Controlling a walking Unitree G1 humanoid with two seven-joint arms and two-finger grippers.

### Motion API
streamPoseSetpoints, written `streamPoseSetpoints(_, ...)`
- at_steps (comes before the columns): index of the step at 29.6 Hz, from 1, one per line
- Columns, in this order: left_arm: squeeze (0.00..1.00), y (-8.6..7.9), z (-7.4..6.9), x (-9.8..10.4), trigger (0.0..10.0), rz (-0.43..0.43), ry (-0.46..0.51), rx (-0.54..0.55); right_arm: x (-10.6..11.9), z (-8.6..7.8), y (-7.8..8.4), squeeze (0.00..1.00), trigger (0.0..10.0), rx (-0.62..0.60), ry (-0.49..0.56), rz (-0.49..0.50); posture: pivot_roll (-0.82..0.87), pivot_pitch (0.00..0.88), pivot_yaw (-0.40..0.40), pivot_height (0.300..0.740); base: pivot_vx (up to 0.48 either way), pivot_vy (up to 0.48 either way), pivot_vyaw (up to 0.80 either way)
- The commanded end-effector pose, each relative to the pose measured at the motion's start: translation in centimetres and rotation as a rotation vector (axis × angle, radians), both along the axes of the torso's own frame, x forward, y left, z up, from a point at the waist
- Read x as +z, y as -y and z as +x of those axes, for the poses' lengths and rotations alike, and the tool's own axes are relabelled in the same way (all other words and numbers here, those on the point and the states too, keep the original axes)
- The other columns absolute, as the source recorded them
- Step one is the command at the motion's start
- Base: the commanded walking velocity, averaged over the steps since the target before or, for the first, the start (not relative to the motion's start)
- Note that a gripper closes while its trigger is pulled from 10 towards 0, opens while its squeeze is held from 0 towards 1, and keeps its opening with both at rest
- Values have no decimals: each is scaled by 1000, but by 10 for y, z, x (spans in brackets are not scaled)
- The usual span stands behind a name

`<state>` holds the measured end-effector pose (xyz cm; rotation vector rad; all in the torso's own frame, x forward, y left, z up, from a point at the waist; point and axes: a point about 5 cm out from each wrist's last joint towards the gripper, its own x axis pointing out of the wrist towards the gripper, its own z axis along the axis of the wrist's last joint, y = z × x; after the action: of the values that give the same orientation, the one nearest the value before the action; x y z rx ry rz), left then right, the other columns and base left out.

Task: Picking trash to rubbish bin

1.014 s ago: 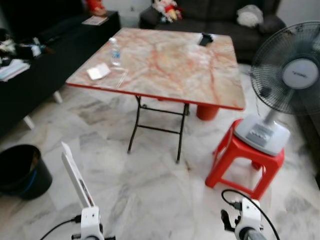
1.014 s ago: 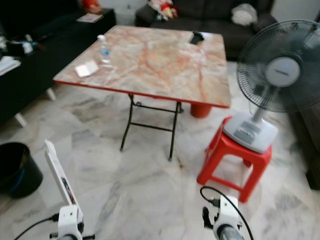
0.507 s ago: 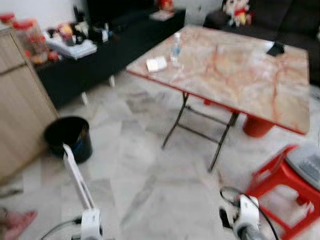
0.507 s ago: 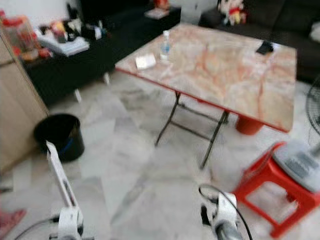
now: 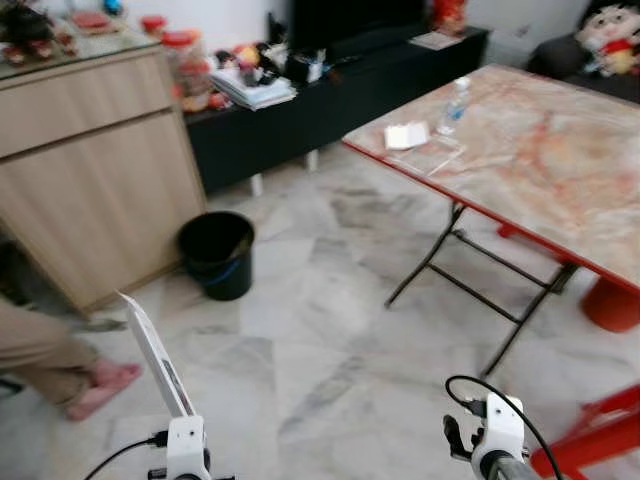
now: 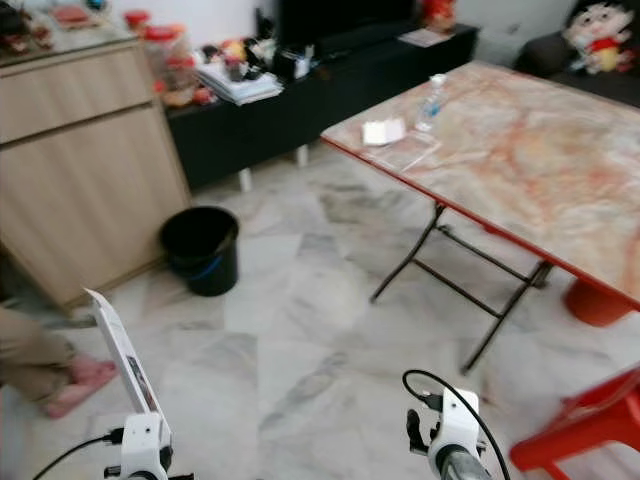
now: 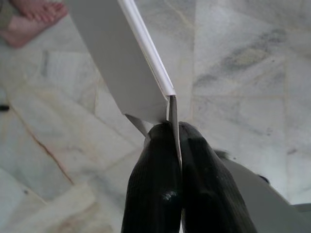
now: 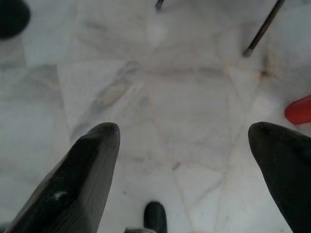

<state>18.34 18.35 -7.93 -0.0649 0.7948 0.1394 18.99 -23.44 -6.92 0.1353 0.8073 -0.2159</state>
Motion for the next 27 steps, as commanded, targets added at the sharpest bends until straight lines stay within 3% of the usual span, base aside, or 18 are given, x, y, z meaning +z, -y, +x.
streamPoseSetpoints(1, 0, -5, -2, 0, 10000, 7, -1, 2, 3, 7, -1, 0, 10000, -3, 23, 4, -17, 57, -50, 740, 0, 0, 800)
streamPoseSetpoints(9, 0, -7, -4, -1, 10000, 25, -6, 2, 5, 9, 0, 0, 10000, -19, 32, 16, -17, 66, -54, 740, 0, 0, 211)
streamPoseSetpoints(27, 0, -5, -3, -1, 10000, 30, -4, 2, 5, 9, 2, 0, 10000, -31, 36, 15, -12, 71, -63, 740, 320, 0, 0)
